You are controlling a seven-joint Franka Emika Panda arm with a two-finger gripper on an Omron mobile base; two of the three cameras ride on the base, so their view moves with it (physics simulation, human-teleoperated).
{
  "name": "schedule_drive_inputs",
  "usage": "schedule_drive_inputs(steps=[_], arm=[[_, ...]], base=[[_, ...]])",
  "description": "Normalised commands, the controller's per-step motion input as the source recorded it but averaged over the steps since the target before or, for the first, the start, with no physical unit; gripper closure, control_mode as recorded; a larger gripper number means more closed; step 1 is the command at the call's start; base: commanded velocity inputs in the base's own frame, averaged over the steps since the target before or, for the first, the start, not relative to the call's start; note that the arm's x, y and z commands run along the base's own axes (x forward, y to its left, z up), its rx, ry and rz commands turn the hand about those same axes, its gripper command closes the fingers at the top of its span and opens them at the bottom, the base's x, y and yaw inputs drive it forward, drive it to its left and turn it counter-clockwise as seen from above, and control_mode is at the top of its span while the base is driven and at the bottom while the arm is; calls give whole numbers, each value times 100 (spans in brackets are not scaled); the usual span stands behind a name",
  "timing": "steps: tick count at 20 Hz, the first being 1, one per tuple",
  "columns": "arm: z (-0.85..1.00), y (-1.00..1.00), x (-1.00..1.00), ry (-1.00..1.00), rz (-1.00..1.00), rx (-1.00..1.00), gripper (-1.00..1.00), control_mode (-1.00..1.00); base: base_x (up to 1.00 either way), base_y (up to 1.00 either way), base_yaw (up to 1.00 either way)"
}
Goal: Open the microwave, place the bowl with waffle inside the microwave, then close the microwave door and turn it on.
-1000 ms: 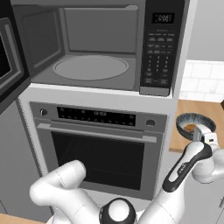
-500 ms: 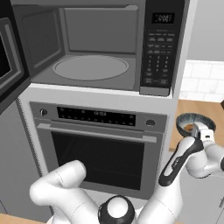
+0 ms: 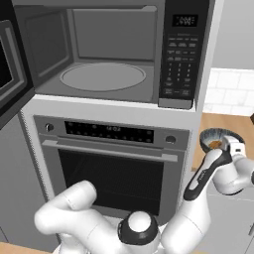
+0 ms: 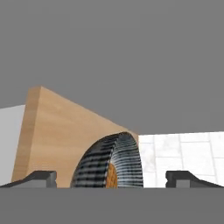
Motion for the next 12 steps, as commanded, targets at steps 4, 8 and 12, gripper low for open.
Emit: schedule_drive_inputs(steps=[4, 8, 12], arm=[[-10, -35, 18, 7, 0, 0, -100, -100], [-9, -28, 13, 7, 0, 0, -100, -100], [-14, -12, 6, 6, 1, 0, -100, -100]], base=[[0, 0, 0], [0, 0, 0], [0, 0, 0]])
